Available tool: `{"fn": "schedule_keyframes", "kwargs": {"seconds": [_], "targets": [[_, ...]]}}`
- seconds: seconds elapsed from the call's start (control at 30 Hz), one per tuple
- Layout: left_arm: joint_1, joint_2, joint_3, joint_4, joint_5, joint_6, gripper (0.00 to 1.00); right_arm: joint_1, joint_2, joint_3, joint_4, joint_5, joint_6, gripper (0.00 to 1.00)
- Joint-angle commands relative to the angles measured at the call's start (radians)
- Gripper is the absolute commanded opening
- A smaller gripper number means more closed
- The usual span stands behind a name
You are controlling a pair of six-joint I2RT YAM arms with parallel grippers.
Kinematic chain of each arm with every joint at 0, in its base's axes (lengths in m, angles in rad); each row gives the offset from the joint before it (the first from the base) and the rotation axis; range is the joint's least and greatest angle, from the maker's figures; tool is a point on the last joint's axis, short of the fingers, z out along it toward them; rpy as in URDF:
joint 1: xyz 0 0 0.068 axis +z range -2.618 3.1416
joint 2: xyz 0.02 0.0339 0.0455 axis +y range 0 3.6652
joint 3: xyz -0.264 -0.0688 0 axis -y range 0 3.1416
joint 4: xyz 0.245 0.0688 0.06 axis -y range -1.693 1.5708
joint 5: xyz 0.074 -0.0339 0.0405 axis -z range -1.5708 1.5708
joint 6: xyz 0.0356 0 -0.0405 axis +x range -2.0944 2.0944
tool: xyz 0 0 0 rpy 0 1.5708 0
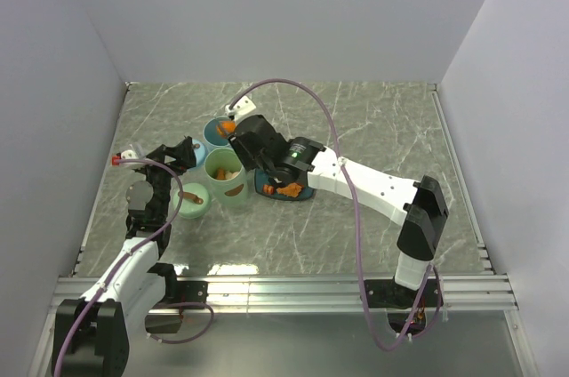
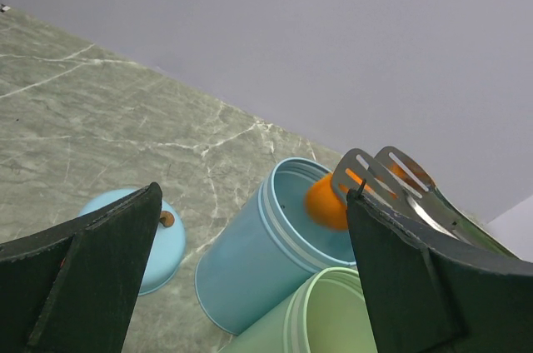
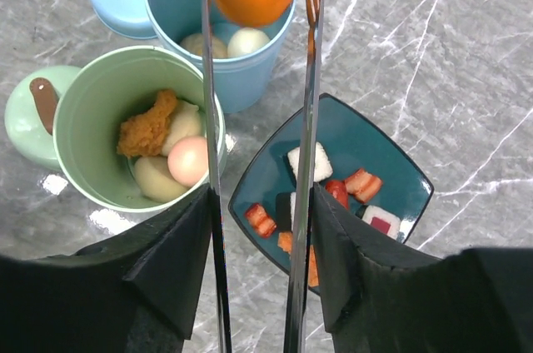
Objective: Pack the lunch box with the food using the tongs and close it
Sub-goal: Place the food into the lunch box, then pick up the food using the clamp
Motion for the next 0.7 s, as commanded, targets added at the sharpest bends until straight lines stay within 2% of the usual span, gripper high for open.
{"fn": "schedule_keyframes", "kwargs": {"seconds": [0.0,0.33,0.67], "targets": [[0.005,-0.003,0.01,0.037,-0.005,-0.02,0.99,-0.001,-0.004,0.071,0.023,0.006,-0.018,0.57],[0.006,-0.002,0.01,0.037,-0.007,-0.02,0.99,-0.001,-0.053,0.02,0.046,0.04,-0.004,0.59],[0.006,-0.003,0.011,0.037,-0.007,-0.02,1.0,-0.001,-0.347,-0.369,0.063,0.161,0.137,0.6]]}}
